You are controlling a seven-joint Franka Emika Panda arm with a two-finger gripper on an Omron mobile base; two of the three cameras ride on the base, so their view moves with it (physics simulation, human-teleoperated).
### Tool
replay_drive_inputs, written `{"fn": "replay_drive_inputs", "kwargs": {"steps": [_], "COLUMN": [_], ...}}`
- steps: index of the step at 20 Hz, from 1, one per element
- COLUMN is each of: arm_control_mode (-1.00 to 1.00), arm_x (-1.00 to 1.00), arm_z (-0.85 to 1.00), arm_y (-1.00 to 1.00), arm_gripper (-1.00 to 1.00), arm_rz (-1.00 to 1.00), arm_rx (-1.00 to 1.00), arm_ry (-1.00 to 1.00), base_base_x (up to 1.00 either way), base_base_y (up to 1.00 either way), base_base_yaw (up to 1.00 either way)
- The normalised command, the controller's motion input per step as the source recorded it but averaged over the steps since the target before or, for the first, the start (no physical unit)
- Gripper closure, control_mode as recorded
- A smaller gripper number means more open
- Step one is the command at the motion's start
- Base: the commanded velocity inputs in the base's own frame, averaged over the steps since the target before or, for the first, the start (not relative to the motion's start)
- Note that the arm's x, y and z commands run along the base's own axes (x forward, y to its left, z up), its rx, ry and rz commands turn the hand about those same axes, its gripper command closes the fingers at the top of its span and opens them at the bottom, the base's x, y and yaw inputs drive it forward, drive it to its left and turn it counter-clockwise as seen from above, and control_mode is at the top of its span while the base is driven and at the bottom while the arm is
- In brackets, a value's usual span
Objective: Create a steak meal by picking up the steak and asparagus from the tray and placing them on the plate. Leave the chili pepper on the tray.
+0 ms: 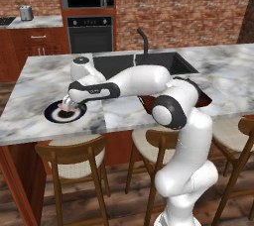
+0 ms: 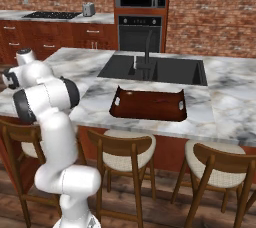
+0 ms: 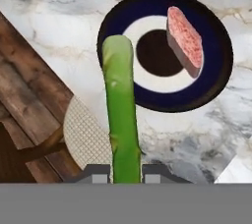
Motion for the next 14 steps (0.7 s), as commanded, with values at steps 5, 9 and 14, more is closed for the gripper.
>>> {"fn": "replay_drive_inputs", "kwargs": {"steps": [5,9,14], "arm_control_mode": [-1.00,-1.00,-1.00], "arm_x": [0.36,0.42,0.44], "arm_z": [-0.42,-0.43,-0.35], "arm_y": [0.48,0.49,0.39], "arm_gripper": [1.00,1.00,1.00], "arm_rz": [0.06,0.05,0.04], "arm_rx": [-0.11,-0.10,-0.08], "arm_ry": [0.00,0.00,0.00], "base_base_x": [0.00,0.00,0.00], "base_base_y": [0.00,0.00,0.00], "base_base_yaw": [0.00,0.00,0.00]}}
